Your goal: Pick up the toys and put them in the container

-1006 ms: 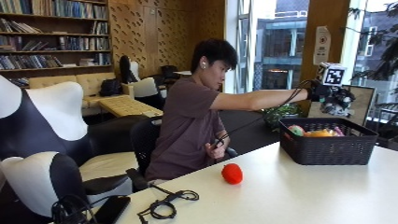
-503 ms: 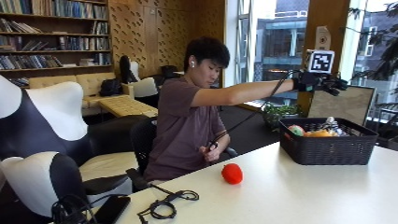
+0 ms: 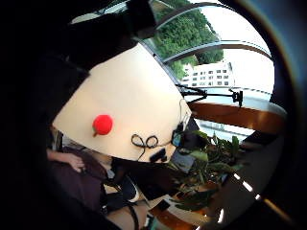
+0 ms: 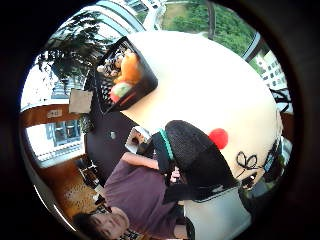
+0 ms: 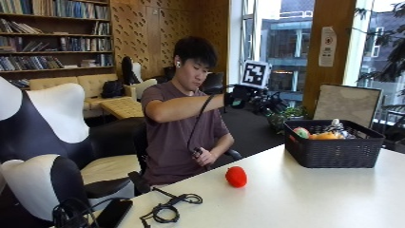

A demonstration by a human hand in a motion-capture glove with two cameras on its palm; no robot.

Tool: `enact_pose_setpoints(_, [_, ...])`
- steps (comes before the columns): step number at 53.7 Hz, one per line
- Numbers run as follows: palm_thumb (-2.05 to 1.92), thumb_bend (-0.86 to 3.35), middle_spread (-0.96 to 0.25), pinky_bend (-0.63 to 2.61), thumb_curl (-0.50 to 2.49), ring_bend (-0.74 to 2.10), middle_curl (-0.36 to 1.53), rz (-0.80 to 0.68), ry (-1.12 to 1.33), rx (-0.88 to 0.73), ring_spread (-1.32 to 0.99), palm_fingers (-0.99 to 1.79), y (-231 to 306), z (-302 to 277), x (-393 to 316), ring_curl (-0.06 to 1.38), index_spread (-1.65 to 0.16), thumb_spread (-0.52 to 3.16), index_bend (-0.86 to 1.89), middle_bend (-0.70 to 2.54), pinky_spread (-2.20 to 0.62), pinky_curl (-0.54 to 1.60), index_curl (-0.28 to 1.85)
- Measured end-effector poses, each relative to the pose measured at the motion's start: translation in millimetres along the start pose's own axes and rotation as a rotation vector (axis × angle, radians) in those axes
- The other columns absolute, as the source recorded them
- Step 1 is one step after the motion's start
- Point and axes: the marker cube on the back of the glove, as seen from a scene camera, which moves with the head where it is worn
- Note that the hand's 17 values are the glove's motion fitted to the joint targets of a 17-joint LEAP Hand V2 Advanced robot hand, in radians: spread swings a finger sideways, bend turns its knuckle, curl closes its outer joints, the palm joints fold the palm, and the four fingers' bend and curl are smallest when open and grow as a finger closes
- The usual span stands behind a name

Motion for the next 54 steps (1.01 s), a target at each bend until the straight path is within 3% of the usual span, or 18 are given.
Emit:
enact_pose_setpoints(7, [-0.02, -0.03, 0.01, 0.98, 0.32, 0.25, 0.26, 0.064, -0.024, 0.036, 0.03, -0.23, 29.0, 71.7, 28.9, 0.48, -0.21, 1.28, 0.08, 0.14, 0.07, 0.37, 0.19])
enact_pose_setpoints(24, [-0.02, -0.02, -0.02, 0.98, 0.3, 0.31, 0.25, -0.064, -0.064, 0.044, 0.0, -0.16, 64.7, 250.6, -24.1, 0.48, -0.22, 1.3, 0.1, 0.15, 0.06, 0.36, 0.18])
enact_pose_setpoints(29, [-0.02, -0.02, -0.02, 0.97, 0.29, 0.3, 0.25, -0.156, 0.001, 0.135, 0.0, -0.1, 65.7, 268.7, -29.1, 0.48, -0.23, 1.3, 0.13, 0.16, 0.05, 0.36, 0.19])
enact_pose_setpoints(32, [-0.01, -0.02, -0.03, 1.0, 0.29, 0.41, 0.26, -0.258, 0.079, 0.226, -0.03, 0.09, 65.2, 271.8, -22.9, 0.5, -0.24, 1.31, 0.16, 0.17, 0.03, 0.37, 0.2])
enact_pose_setpoints(36, [0.05, 0.02, -0.04, 1.02, 0.3, 0.48, 0.27, -0.174, -0.015, 0.301, -0.08, 0.36, 61.0, 271.0, -31.4, 0.48, -0.25, 1.37, 0.22, 0.2, -0.06, 0.35, 0.22])
enact_pose_setpoints(38, [0.04, 0.01, -0.04, 1.01, 0.3, 0.49, 0.27, -0.119, -0.086, 0.324, -0.09, 0.31, 58.9, 271.0, -37.6, 0.48, -0.25, 1.37, 0.19, 0.18, -0.07, 0.34, 0.22])
enact_pose_setpoints(40, [0.12, 0.07, -0.05, 1.07, 0.31, 0.56, 0.27, -0.11, -0.132, 0.352, -0.13, 0.55, 56.4, 272.1, -39.7, 0.5, -0.25, 1.45, 0.22, 0.19, -0.15, 0.35, 0.24])
enact_pose_setpoints(48, [0.48, 0.24, -0.12, 1.05, 0.44, 0.72, 0.34, -0.143, -0.224, 0.467, -0.25, 0.77, 42.6, 270.9, -42.6, 0.56, -0.25, 1.48, 0.19, 0.3, -0.28, 0.37, 0.26])
enact_pose_setpoints(54, [0.63, 0.27, -0.2, 0.98, 0.56, 0.74, 0.41, -0.246, -0.096, 0.657, -0.33, 0.98, 48.8, 267.0, -57.2, 0.59, -0.29, 1.32, 0.34, 0.45, -0.33, 0.37, 0.32])
